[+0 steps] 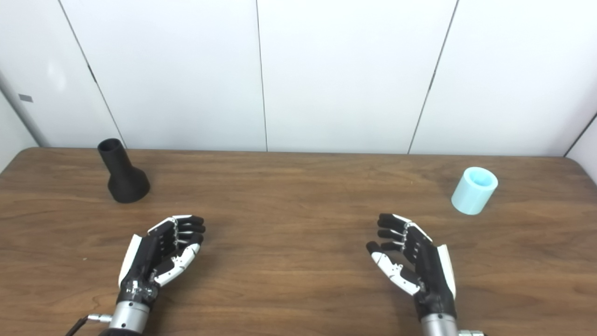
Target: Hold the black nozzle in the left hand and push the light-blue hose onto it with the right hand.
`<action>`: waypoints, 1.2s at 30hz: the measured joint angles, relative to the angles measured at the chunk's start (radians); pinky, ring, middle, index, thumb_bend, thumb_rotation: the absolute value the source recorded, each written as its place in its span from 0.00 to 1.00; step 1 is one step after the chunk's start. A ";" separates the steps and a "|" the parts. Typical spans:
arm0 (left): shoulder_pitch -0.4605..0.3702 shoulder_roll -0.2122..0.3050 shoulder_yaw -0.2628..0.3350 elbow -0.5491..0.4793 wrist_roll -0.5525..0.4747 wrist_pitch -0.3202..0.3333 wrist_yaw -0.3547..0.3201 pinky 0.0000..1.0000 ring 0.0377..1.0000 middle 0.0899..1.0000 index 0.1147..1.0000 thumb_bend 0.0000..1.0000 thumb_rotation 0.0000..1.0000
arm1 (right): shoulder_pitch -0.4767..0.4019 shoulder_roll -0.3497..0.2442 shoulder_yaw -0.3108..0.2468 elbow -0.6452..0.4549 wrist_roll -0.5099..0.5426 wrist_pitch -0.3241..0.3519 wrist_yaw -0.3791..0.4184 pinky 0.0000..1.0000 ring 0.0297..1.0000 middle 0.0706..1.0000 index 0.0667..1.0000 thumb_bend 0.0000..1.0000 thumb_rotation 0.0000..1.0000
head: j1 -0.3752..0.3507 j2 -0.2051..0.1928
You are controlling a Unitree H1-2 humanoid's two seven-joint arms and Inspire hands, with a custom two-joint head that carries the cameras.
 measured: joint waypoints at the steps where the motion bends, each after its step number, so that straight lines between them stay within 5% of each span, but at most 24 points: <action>1: 0.000 -0.009 0.009 0.000 0.000 0.007 0.010 0.53 0.60 0.61 0.59 0.42 0.15 | 0.000 -0.007 -0.004 0.000 0.007 0.000 0.005 0.61 0.70 0.71 0.68 0.25 0.20 | 0.012 -0.002; 10: -0.024 -0.061 0.081 0.017 0.067 0.018 0.147 0.52 0.62 0.62 0.59 0.54 0.18 | 0.001 -0.046 -0.035 0.013 0.064 -0.001 0.026 0.66 0.73 0.73 0.71 0.23 0.07 | 0.173 -0.034; 15: -0.087 -0.069 0.132 0.083 0.076 0.007 0.247 0.60 0.65 0.64 0.61 0.60 0.21 | -0.002 -0.059 -0.052 0.042 0.093 -0.006 0.033 0.66 0.73 0.74 0.71 0.22 0.00 | 0.265 -0.049; 19: -0.120 -0.081 0.149 0.112 0.101 -0.002 0.320 0.60 0.67 0.68 0.68 0.62 0.12 | -0.010 -0.072 -0.067 0.056 0.141 -0.013 0.060 0.63 0.72 0.72 0.69 0.24 0.16 | 0.316 -0.061; 25: -0.156 -0.089 0.165 0.153 0.129 -0.002 0.395 0.72 0.79 0.80 0.82 0.75 0.20 | -0.027 -0.099 -0.085 0.087 0.149 -0.019 0.062 0.51 0.63 0.65 0.62 0.37 0.47 | 0.385 -0.101; 36: -0.211 -0.021 0.146 0.181 0.350 0.113 0.498 0.76 0.89 0.94 0.98 0.83 0.30 | -0.051 -0.101 -0.101 0.130 0.153 -0.026 0.059 0.49 0.62 0.63 0.59 0.47 0.54 | 0.428 -0.140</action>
